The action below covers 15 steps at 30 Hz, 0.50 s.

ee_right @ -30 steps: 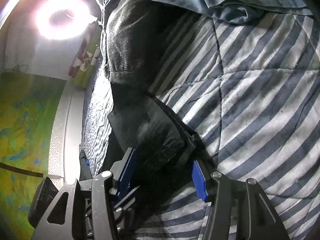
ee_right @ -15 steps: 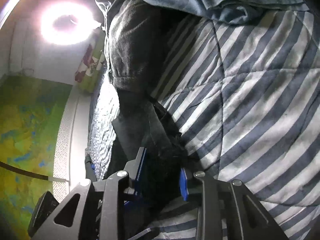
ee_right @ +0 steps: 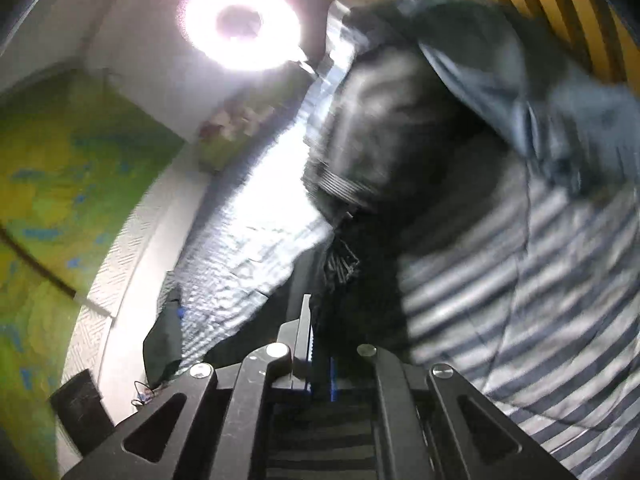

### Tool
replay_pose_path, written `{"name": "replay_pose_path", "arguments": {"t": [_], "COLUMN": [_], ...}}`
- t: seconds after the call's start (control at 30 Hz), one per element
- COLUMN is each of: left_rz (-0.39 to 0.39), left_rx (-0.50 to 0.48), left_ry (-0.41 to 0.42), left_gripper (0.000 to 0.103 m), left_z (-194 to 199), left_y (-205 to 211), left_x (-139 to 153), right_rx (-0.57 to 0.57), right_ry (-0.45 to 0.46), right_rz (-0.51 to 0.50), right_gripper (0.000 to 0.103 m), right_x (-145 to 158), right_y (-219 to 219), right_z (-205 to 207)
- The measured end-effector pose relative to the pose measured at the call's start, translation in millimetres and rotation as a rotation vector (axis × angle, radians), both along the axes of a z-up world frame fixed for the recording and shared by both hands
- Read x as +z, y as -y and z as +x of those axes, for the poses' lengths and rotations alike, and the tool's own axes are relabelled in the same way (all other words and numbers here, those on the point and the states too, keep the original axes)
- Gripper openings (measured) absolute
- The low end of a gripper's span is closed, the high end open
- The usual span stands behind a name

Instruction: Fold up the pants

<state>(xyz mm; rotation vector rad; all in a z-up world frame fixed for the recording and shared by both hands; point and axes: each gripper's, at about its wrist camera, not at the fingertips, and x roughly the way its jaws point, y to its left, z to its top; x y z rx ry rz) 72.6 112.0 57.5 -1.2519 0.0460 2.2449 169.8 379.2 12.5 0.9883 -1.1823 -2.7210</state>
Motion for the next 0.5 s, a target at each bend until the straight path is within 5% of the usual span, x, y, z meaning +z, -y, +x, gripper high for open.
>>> {"name": "replay_pose_path", "arguments": {"t": [0.13, 0.27, 0.43, 0.5], "left_rz": [0.007, -0.123, 0.03, 0.052], "left_rx": [0.076, -0.024, -0.025, -0.033], "left_ry": [0.162, 0.068, 0.01, 0.137], "left_gripper": [0.066, 0.068, 0.068, 0.068], "left_z": [-18.3, -7.2, -5.2, -21.7], "left_y": [37.4, 5.8, -3.7, -5.3], "left_x": [-46.5, -59.1, -32.1, -57.4], "right_rx": [-0.022, -0.049, -0.06, -0.049], "right_ry": [0.079, 0.229, 0.155, 0.112], "right_rz": [0.102, 0.171, 0.169, 0.185], "right_gripper": [0.005, 0.005, 0.005, 0.005], "right_x": [-11.6, -41.5, -4.5, 18.3], "right_y": [8.3, 10.5, 17.3, 30.8], "right_z": [-9.1, -16.2, -8.7, -10.0]}}
